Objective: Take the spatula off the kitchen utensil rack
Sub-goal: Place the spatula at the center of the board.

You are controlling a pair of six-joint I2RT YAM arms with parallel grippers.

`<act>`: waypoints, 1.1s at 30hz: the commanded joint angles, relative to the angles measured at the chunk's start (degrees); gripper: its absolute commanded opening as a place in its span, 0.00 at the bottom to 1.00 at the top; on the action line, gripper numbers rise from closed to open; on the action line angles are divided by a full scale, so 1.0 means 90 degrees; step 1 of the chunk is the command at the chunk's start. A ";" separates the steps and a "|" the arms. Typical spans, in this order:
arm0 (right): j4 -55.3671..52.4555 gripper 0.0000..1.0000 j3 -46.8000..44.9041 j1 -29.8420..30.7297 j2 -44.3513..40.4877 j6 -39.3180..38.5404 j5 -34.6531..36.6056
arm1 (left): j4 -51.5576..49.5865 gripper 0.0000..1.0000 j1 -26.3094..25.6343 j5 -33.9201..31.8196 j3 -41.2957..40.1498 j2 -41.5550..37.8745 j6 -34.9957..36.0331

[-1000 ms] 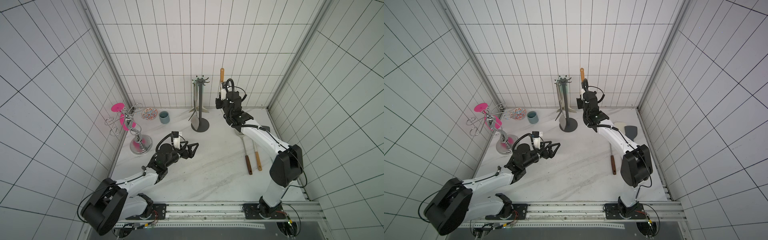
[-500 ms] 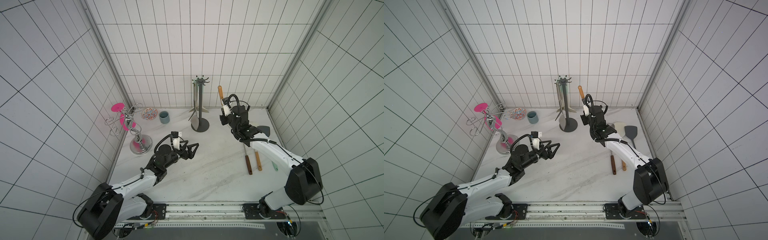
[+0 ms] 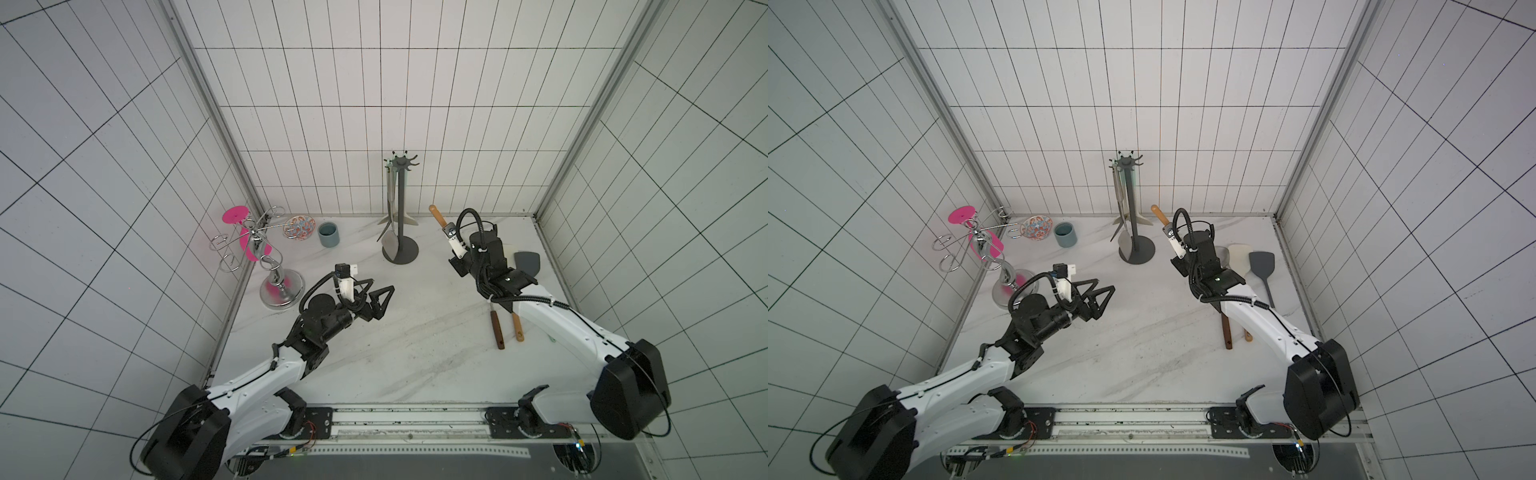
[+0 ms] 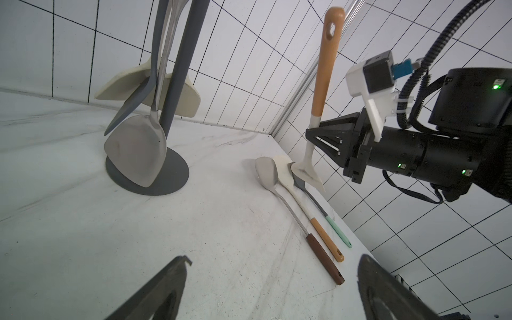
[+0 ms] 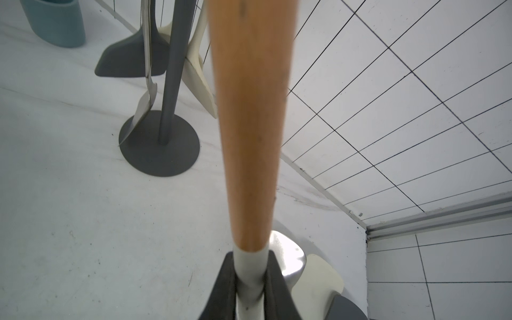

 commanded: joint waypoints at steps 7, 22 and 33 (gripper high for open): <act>-0.0198 0.00 -0.0475 0.0463 0.0014 -0.1258 0.1459 | -0.0076 0.97 -0.0019 -0.0264 -0.0145 -0.0325 -0.0018; 0.1938 0.00 -0.1381 0.0620 0.0518 -0.2771 0.1561 | 0.1687 0.98 0.1065 0.1890 -0.0120 0.1110 -0.1866; 0.3777 0.00 -0.2124 0.1423 0.1107 -0.4230 0.1519 | 0.3270 0.98 0.1346 0.2845 -0.0010 0.2428 -0.2906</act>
